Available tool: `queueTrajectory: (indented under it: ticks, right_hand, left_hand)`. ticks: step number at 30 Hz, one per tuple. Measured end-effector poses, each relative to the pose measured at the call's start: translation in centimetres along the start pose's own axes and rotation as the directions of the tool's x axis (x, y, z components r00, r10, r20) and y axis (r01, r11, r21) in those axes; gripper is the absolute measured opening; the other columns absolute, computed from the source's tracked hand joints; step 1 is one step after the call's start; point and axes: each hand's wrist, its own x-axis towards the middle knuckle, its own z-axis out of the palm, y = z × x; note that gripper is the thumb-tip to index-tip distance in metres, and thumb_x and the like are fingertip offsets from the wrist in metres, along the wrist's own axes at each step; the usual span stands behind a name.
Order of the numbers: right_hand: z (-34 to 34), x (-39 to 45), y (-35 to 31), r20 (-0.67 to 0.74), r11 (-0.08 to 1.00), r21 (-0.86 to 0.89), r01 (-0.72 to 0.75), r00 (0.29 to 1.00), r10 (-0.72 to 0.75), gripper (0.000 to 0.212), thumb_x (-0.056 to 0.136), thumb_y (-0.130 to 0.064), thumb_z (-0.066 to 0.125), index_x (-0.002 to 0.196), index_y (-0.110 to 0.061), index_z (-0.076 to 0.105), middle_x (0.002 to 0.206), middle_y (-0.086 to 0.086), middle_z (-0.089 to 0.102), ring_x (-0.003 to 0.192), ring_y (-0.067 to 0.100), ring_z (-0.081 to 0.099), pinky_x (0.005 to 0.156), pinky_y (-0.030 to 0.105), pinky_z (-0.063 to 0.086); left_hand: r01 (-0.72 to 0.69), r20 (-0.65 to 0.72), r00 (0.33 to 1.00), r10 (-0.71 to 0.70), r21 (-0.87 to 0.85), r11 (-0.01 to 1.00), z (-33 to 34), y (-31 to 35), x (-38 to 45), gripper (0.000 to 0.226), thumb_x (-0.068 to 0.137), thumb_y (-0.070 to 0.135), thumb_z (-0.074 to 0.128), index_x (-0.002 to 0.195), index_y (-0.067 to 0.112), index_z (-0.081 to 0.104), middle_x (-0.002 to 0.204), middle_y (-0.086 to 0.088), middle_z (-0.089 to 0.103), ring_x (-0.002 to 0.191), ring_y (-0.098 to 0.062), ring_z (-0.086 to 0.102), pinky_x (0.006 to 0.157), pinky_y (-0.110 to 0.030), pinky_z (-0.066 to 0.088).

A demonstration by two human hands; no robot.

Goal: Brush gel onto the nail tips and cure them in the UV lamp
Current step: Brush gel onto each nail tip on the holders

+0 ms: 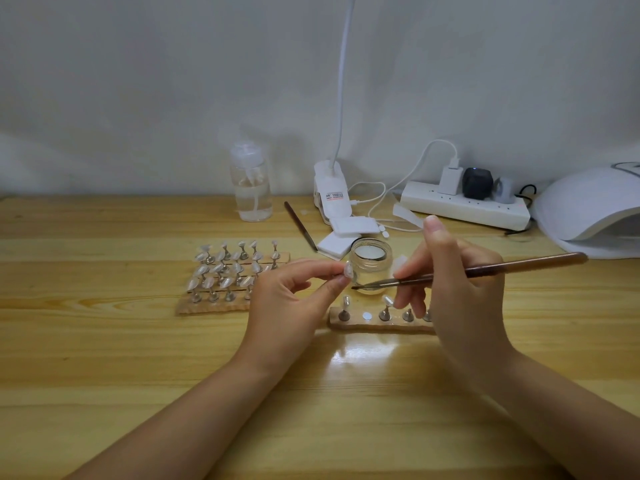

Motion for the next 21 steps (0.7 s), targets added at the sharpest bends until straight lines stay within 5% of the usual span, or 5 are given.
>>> queueTrajectory:
  ticks: [15, 21]
  right_hand:
    - [0.09, 0.17, 0.07, -0.029, 1.000, -0.019, 0.019, 0.999, -0.020, 0.049, 0.092, -0.028, 0.040, 0.052, -0.009, 0.062, 0.045, 0.014, 0.055, 0.035, 0.016, 0.044, 0.041, 0.017, 0.039]
    - [0.21, 0.02, 0.22, 0.027, 0.999, -0.040, 0.010, 1.000, -0.009, 0.050, 0.092, -0.035, 0.044, 0.059, -0.002, 0.063, 0.049, 0.013, 0.059, 0.037, 0.018, 0.046, 0.041, 0.018, 0.039]
  left_hand:
    - [0.033, -0.001, 0.999, -0.033, -0.029, 0.999, 0.04, 0.07, 0.08, 0.013, 0.060, 0.035, 0.068, 0.071, 0.041, 0.072, 0.080, 0.019, 0.070, 0.085, -0.004, 0.065, 0.086, -0.043, 0.051]
    - [0.047, -0.018, 0.999, -0.048, -0.023, 0.999, 0.04, 0.09, -0.04, 0.014, 0.071, 0.015, 0.072, 0.077, 0.028, 0.072, 0.083, 0.012, 0.070, 0.086, -0.008, 0.065, 0.085, -0.045, 0.051]
